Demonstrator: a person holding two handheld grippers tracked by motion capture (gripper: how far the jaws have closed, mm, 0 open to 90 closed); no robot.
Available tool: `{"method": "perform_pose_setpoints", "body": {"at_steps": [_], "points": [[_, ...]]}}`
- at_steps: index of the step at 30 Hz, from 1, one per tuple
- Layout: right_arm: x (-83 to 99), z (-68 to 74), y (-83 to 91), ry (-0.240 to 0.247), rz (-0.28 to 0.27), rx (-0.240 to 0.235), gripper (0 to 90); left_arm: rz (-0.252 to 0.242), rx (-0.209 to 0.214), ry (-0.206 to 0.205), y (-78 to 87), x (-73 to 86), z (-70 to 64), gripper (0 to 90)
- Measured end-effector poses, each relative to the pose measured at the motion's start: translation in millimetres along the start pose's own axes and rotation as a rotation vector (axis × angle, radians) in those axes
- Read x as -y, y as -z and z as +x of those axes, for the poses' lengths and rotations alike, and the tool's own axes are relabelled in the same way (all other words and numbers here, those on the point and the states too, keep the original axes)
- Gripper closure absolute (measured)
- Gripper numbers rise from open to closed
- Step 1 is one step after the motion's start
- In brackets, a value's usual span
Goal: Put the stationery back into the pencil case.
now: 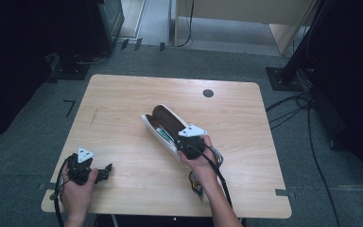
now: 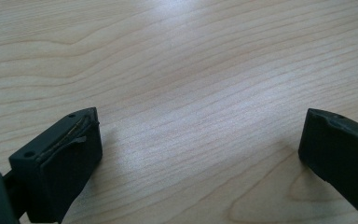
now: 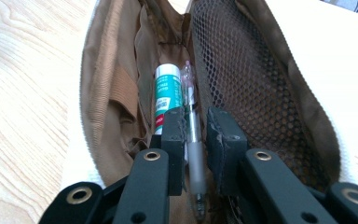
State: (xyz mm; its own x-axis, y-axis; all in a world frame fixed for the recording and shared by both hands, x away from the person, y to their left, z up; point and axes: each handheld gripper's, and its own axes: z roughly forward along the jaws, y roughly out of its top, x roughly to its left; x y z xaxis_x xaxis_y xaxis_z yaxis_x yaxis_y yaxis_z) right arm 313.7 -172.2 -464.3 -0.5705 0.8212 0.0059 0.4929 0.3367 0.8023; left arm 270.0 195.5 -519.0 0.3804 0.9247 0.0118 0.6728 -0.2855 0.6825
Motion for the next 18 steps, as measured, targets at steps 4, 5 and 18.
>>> {"method": "perform_pose_setpoints", "body": {"at_steps": [4, 5, 18], "points": [[-1.5, 1.0, 4.7, 0.001, -0.011, -0.002, 77.5, 0.0, 0.0, 0.0, 0.0, 0.0, 0.0, 0.0], [-2.3, 1.0, 6.4, 0.003, -0.02, -0.002, 77.5, 0.0, 0.0, 0.0, 0.0, 0.0, 0.0, 0.0], [-7.8, 5.2, 36.3, 0.036, -0.106, -0.023, 64.7, 0.0, 0.0, 0.0, 0.0, 0.0, 0.0, 0.0]]}}
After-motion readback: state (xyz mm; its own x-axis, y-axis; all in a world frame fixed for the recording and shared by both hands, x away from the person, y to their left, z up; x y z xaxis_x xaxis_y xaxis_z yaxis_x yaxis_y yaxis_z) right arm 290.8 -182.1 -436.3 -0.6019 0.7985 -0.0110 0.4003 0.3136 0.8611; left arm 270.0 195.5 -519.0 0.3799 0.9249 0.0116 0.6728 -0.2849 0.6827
